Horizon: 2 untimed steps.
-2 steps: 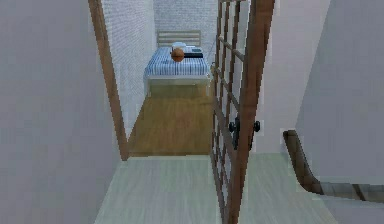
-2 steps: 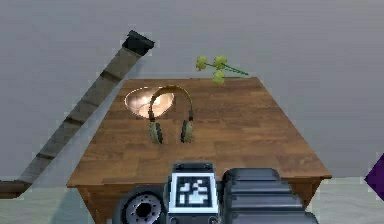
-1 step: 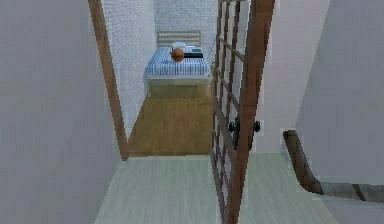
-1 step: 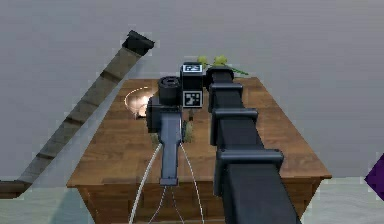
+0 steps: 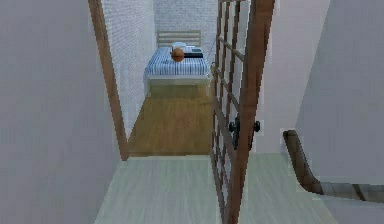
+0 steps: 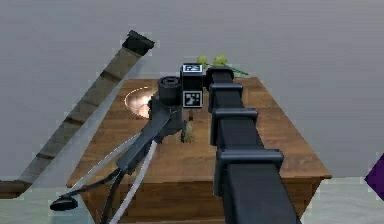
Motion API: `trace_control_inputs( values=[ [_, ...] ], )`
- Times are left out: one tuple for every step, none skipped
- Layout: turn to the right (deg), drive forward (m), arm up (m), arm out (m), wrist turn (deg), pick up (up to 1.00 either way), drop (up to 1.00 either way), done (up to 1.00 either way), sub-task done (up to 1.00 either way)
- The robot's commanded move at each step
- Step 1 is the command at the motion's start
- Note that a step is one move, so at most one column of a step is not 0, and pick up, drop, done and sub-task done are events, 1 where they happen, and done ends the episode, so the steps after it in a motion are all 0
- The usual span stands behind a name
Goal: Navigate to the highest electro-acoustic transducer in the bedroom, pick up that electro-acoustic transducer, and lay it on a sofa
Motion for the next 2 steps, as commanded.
trace_control_inputs(
  values=[
    [0.0,0.0,0.0,0.0,45.0,0.0,0.0,0.0,0.0],
    [0.0,0.0,0.0,0.0,45.0,0.0,0.0,0.0,0.0]
  ],
)
